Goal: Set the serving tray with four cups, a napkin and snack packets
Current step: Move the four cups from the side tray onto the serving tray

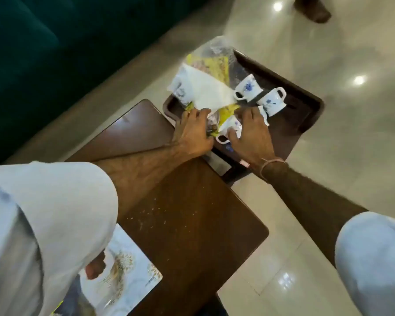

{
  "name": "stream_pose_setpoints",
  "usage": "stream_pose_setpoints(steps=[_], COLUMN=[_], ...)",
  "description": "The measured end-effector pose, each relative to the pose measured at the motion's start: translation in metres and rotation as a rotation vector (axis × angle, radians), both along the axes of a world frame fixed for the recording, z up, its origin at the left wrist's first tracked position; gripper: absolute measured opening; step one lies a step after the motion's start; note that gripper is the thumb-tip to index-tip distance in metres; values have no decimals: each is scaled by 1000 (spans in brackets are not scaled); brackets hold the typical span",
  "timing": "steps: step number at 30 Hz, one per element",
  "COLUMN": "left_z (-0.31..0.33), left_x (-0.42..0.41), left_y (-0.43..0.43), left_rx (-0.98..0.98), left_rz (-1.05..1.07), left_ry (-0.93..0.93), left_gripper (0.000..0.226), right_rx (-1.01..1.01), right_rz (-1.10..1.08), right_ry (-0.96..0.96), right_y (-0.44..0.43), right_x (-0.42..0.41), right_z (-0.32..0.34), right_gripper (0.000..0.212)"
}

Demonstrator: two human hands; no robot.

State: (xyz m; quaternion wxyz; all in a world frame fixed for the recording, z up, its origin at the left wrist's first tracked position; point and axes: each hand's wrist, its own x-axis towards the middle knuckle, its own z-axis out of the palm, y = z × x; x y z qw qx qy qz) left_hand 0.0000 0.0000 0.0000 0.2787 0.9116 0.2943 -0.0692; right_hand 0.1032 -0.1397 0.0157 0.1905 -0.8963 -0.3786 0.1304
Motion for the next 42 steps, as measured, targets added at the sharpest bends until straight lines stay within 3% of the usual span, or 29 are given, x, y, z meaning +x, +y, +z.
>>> stream_pose_setpoints(steps=[2, 5, 13, 16, 19, 21, 26, 30, 33, 37, 42], left_z=[0, -4, -21, -23, -22, -19, -1, 11, 14, 15, 19], left_x=[23, 52, 71, 68, 61, 54, 20, -32, -80, -155, -262], left_y=[-9, -22, -30, -34, -36, -35, -24, -10, 3, 16, 13], left_rx=[7, -23, -213, -188, -221, -262, -316, -323, -352, -307, -211], left_rz=[-53, -62, 77, 25, 42, 51, 175, 307, 393, 479, 562], left_ry=[19, 68, 6, 3, -38, -71, -255, -348, -319, -254, -214], left_gripper=[72, 54, 36, 47, 39, 44, 48, 72, 84, 84, 78], right_rx=[19, -123, -185, -149, -72, 27, 242, 267, 288, 310, 252], right_rz=[-148, -310, -383, -400, -437, -454, -442, -333, -236, -37, 121], right_ry=[-14, 9, 176, 215, 252, 280, 421, 465, 486, 606, 816], right_y=[-8, -18, -20, -18, -18, -20, -16, 11, 34, 65, 94], right_x=[22, 48, 64, 63, 61, 59, 31, 0, -28, -81, -165], right_z=[-5, -16, -41, -44, -42, -39, -22, -14, -12, -9, -7], right_gripper=[48, 57, 64, 64, 60, 59, 62, 64, 73, 90, 91])
